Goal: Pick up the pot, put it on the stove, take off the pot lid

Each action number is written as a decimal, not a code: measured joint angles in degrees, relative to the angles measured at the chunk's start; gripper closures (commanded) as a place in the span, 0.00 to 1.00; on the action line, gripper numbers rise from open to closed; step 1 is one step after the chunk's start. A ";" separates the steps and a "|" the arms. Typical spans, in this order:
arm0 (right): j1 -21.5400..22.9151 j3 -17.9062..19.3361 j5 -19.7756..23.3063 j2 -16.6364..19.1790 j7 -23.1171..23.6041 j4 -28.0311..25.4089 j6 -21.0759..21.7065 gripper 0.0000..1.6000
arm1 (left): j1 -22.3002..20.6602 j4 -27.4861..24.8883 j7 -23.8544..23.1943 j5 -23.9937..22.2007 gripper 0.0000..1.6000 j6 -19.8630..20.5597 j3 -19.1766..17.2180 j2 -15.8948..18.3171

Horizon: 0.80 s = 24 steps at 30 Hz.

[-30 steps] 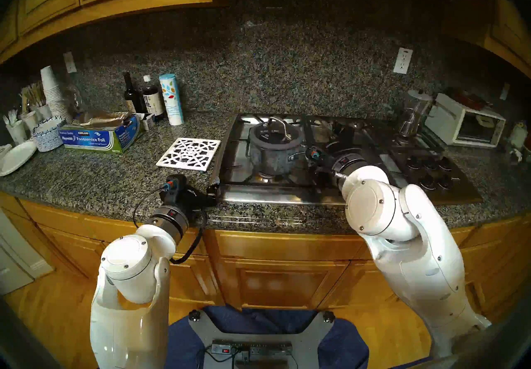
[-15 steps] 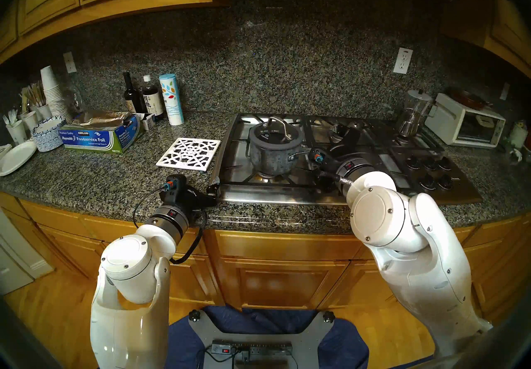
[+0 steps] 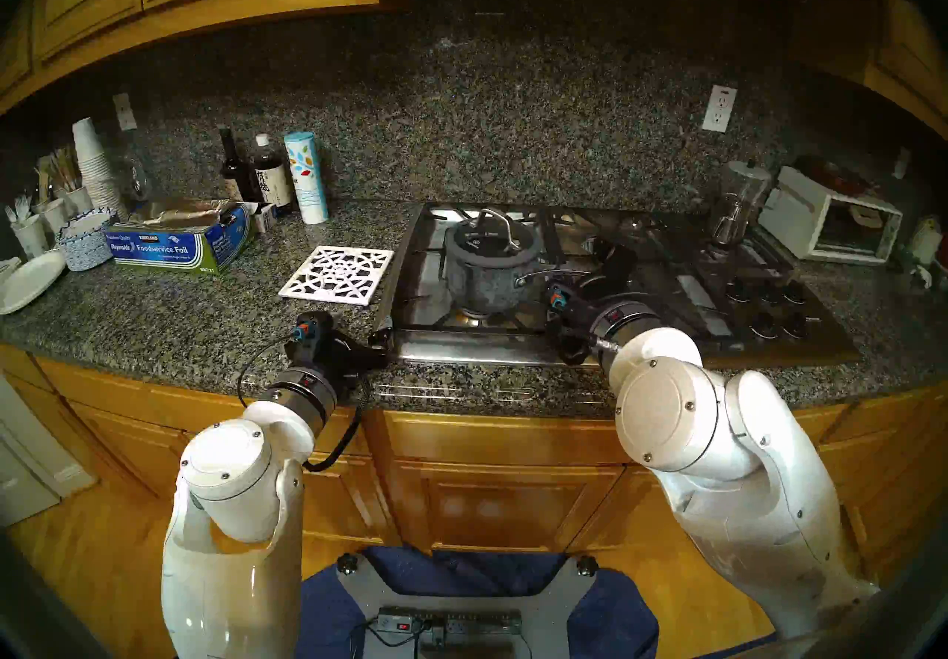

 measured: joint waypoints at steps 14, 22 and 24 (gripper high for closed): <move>1.99 -1.52 -2.68 -1.52 -1.28 -0.17 2.01 0.00 | -0.02 0.04 -0.25 0.24 0.00 0.02 -0.09 -0.22; 1.98 -2.54 -4.08 -1.94 -1.93 -0.18 3.48 0.00 | -0.03 0.08 -0.39 0.36 0.00 0.03 -0.15 -0.34; 1.95 -2.59 -4.52 -2.00 -2.14 -0.18 3.98 0.00 | -0.03 0.09 -0.43 0.39 0.00 0.03 -0.17 -0.38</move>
